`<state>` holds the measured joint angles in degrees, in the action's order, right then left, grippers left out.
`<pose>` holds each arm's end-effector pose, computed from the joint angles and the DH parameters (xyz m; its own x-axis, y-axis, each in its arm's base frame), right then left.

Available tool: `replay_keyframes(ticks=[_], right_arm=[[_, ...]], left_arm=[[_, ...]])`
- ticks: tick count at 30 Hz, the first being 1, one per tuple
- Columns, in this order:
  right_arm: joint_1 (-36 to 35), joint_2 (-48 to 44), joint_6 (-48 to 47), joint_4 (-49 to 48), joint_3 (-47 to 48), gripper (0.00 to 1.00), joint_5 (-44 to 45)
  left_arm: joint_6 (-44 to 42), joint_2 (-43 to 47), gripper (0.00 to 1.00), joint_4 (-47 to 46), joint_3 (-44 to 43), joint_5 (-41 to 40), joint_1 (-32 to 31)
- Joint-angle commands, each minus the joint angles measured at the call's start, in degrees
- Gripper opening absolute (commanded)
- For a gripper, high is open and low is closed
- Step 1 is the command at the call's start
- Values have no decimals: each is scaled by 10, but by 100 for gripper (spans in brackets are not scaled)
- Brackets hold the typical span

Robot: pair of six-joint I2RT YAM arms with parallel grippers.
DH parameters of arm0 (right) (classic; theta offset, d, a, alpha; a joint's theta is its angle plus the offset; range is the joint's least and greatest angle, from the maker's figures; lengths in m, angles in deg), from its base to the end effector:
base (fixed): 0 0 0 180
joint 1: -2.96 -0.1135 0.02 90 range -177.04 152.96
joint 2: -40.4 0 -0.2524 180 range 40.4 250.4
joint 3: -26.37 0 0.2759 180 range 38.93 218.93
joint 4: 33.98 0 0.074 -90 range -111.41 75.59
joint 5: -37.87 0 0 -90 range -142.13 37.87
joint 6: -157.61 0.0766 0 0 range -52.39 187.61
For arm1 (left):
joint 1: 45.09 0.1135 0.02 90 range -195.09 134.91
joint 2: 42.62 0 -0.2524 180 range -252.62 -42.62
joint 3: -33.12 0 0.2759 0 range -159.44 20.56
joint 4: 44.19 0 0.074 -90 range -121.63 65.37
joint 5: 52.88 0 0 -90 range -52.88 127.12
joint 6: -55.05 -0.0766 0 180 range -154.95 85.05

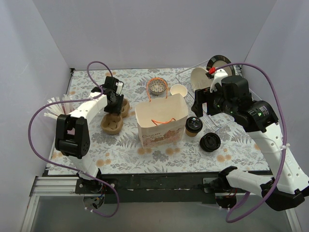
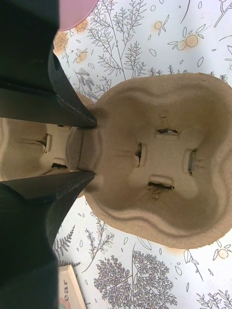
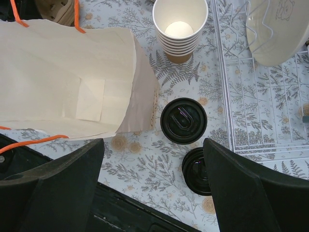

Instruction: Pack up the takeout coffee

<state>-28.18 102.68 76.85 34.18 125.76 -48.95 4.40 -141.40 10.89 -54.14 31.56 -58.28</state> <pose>0.2175 0.1264 0.4258 -0.5121 -0.1221 -0.8502 -0.3986 0.9106 0.1093 0.3800 -0.0814 0.1700 -0.8112 -0.4581 -0.3635 -0.4199 0.8889 -0.1831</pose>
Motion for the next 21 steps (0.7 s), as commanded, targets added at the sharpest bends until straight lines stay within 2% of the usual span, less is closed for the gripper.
replay_keyframes(ticks=[1, 5, 14, 21], right_arm=[[0, -8, 0, -8, 9, 91, -5], [1, -2, 0, -9, 11, 91, -11], [1, 5, 7, -13, 11, 90, -22], [1, 3, 13, -21, 6, 90, -28]], left_arm=[[-1, 11, 28, 6, -14, -1, 4], [-2, 16, 23, 28, -41, -2, 4], [20, 25, 22, 60, -62, 6, 4], [48, 34, 15, 86, -105, -9, -3]])
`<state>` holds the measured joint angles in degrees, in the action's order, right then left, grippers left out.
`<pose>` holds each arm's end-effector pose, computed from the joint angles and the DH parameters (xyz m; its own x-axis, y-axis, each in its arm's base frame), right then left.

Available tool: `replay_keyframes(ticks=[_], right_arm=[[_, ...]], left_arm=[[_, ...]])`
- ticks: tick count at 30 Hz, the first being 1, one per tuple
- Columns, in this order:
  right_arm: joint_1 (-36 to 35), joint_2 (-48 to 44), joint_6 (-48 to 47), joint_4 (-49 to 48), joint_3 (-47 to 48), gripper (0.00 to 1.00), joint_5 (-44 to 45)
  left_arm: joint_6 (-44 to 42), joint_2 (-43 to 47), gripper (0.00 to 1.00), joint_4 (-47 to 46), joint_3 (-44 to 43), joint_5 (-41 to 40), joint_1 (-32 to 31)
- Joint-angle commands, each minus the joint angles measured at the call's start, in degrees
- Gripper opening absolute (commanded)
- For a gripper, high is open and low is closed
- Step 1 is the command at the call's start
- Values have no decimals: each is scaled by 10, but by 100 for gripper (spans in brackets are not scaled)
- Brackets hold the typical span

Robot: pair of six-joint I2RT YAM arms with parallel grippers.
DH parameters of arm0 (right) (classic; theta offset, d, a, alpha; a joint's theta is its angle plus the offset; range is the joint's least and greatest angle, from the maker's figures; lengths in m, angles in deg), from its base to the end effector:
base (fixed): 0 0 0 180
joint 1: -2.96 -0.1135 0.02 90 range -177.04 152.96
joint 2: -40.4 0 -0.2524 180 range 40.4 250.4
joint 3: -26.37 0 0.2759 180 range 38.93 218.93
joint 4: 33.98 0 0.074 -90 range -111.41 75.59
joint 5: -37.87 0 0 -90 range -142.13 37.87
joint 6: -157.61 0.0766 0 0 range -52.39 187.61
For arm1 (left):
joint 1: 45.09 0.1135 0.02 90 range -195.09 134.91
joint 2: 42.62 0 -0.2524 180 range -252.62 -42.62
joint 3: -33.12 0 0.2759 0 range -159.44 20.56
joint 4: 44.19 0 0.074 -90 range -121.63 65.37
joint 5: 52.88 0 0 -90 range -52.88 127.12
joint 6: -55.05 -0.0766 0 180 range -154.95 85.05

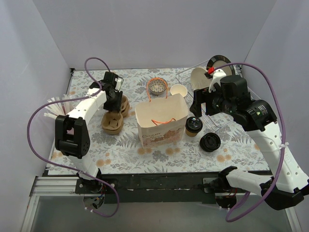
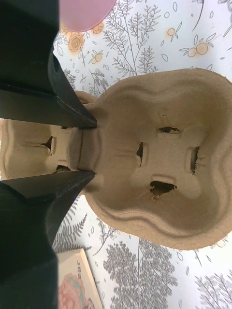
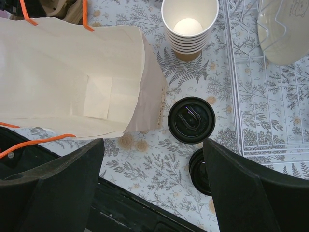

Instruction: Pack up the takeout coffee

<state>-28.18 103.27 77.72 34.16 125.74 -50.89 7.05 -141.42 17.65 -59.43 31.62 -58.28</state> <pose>0.2190 0.1304 0.4232 -0.5300 -0.1152 -0.8401 -0.4146 0.8994 0.1383 0.3804 -0.0816 0.1935 -0.8000 -0.4966 -0.3368 -0.4615 0.8679 -0.1836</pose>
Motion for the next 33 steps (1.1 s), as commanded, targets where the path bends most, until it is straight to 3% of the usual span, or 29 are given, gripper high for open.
replay_keyframes(ticks=[1, 9, 16, 23, 30, 33], right_arm=[[1, -3, 5, -20, 7, 90, -9], [1, 1, 7, -27, 10, 90, -9], [1, 0, 4, -42, 8, 90, -28], [0, -16, 1, -59, -5, 90, -28], [1, -33, 14, -79, -28, 90, -28], [1, -36, 21, -85, -30, 90, -23]], left_arm=[[25, 35, 14, 20, -61, -8, -4], [73, 32, 14, 53, -158, -11, -31], [106, 34, 15, 73, -339, 20, -72], [90, 53, 14, 86, -464, 54, -140], [90, 85, 12, 65, -484, 248, -170], [92, 104, 9, 70, -462, 265, -207]])
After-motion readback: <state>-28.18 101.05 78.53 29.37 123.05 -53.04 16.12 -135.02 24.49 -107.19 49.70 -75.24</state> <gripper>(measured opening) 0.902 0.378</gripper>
